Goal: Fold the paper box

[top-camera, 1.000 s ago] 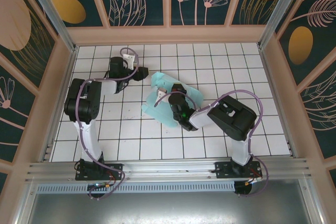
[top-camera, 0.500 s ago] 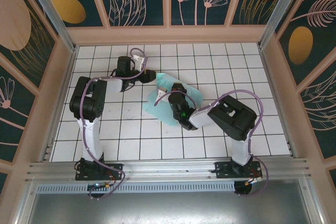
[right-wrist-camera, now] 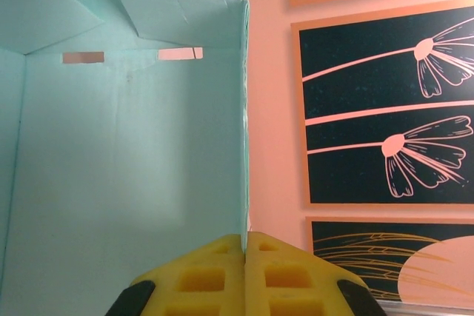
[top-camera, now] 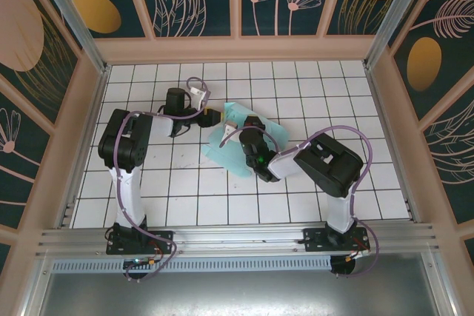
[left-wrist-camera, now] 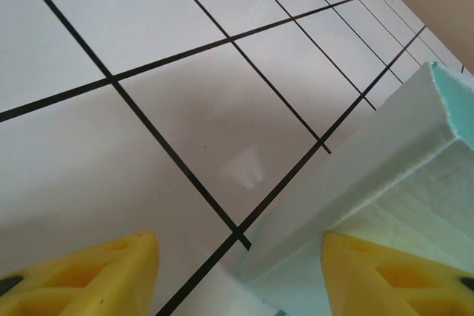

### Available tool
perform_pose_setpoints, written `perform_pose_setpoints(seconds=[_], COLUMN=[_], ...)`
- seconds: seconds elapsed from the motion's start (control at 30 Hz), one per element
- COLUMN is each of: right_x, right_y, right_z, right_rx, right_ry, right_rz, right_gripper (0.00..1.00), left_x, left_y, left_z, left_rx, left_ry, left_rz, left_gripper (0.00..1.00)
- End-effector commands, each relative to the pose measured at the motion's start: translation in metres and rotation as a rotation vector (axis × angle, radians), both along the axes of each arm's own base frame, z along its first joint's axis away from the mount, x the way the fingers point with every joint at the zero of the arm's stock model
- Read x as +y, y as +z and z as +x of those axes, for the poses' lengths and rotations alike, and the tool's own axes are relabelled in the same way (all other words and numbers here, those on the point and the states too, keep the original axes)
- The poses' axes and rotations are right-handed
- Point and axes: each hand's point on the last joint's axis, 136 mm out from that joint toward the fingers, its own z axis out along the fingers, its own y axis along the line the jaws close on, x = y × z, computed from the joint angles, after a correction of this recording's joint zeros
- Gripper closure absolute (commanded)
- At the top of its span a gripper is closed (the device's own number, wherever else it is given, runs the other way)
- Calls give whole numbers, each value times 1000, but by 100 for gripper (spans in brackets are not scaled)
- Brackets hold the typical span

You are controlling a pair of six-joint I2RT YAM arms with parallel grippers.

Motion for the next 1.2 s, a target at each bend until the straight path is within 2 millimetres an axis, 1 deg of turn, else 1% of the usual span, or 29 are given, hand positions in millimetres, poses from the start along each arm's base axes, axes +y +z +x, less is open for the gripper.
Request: perform_pose_setpoints(seconds=[0.0, 0.2, 0.47, 0.6, 0.7, 0.93, 1.17], right_x=[8, 8, 8, 7, 7, 10, 19], right_y=[9, 6, 4, 1, 1, 2, 1], right_z=[2, 3, 2, 3, 2, 1, 1], right_rx=[-7, 2, 17, 26, 27, 36, 78], right_ry=[18, 14, 12, 9, 8, 17, 27], right_rz=[53, 53, 58, 63, 66, 73, 96], right_gripper=[100, 100, 100, 100, 100, 100, 100], left_x=[-17, -23, -28, -28, -28, -32, -34], left_y=[26, 24, 25, 26, 25, 22, 15], left_z=[0, -9, -15, -18, -16, -4, 2], left_rx=[-95, -110, -121, -132, -125, -97, -68], left_ry=[-74, -123, -162, -164, -158, -124, -84], left_rz=[-22, -12, -10, -10, -8, 1, 17], left_gripper=[40, 39, 38, 33, 33, 38, 40])
